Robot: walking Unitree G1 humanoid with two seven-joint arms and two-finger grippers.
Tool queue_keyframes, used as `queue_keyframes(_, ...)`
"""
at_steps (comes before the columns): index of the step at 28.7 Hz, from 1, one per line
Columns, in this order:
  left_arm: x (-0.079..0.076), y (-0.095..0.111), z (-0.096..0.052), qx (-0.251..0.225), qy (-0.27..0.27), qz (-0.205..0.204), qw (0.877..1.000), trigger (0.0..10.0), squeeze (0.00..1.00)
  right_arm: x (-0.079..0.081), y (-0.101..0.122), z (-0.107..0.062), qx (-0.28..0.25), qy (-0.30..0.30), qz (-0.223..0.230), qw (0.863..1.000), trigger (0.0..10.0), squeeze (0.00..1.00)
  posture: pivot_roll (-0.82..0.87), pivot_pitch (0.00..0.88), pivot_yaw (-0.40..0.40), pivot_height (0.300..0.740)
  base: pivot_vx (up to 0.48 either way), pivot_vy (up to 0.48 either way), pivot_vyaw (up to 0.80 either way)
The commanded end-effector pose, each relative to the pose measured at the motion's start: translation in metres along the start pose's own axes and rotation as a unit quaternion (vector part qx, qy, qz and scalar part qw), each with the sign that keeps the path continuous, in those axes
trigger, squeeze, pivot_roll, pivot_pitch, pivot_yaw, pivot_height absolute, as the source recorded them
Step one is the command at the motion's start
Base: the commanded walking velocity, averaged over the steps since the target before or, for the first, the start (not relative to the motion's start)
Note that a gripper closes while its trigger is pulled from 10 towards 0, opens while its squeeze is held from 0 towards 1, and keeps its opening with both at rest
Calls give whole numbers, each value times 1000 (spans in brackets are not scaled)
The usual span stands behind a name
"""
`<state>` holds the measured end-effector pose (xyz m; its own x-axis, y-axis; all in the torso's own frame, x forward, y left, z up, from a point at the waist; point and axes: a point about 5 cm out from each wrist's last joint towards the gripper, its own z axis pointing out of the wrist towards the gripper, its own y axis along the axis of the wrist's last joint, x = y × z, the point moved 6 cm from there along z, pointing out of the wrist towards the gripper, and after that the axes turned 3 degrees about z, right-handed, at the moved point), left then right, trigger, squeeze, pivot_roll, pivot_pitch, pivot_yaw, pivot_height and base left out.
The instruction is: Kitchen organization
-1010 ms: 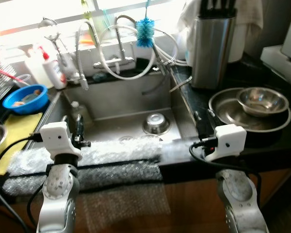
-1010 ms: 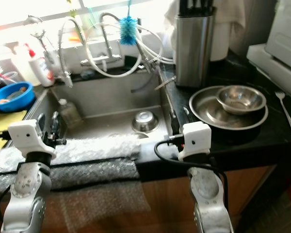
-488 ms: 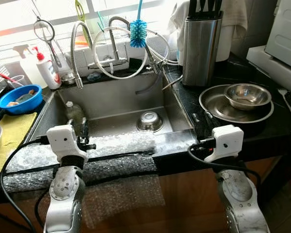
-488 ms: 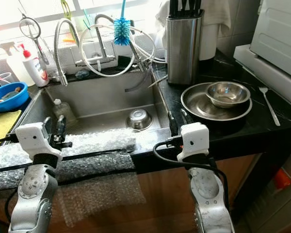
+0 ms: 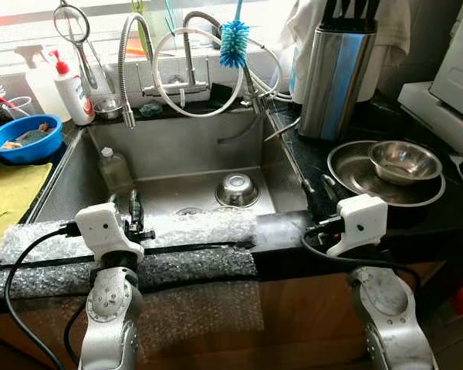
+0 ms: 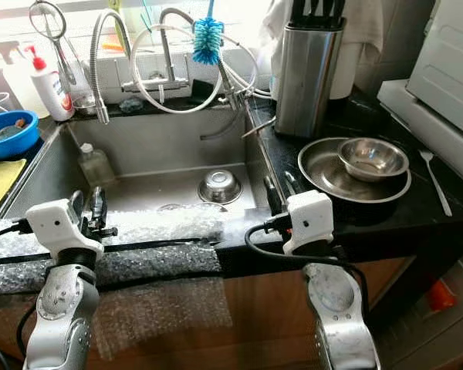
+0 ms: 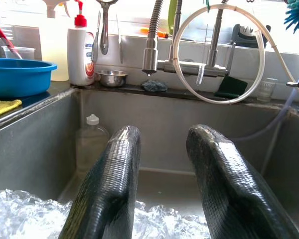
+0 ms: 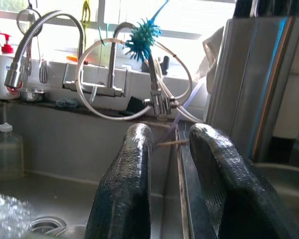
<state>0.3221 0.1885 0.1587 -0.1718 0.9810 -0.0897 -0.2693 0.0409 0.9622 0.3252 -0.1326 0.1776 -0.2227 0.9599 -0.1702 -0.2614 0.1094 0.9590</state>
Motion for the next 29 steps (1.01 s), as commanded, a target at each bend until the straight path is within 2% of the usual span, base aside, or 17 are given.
queue_keyframes(1,5,-3,-3,5,10,13,1000,10000,0,2,3,2,-1,5,7,1000,10000,0,-142,0,15,740,0,0,0)
queue_keyframes(6,6,-3,-4,1,20,8,1000,10000,0,6,3,3,1,24,7,1000,10000,0,-126,0,-3,740,0,0,0)
queue_keyframes(22,-5,-2,0,-2,-3,5,1000,10000,0,3,2,4,-1,14,12,1000,10000,0,-126,0,21,740,0,0,0)
queue_keyframes(26,-10,8,5,-18,-12,9,1000,10000,0,4,6,7,-8,15,12,1000,10000,0,-122,0,17,740,0,0,0)
queue_keyframes(29,-9,30,12,-49,-10,3,999,10000,0,-1,8,10,-13,1,14,1000,10000,0,-118,0,19,740,0,0,0)
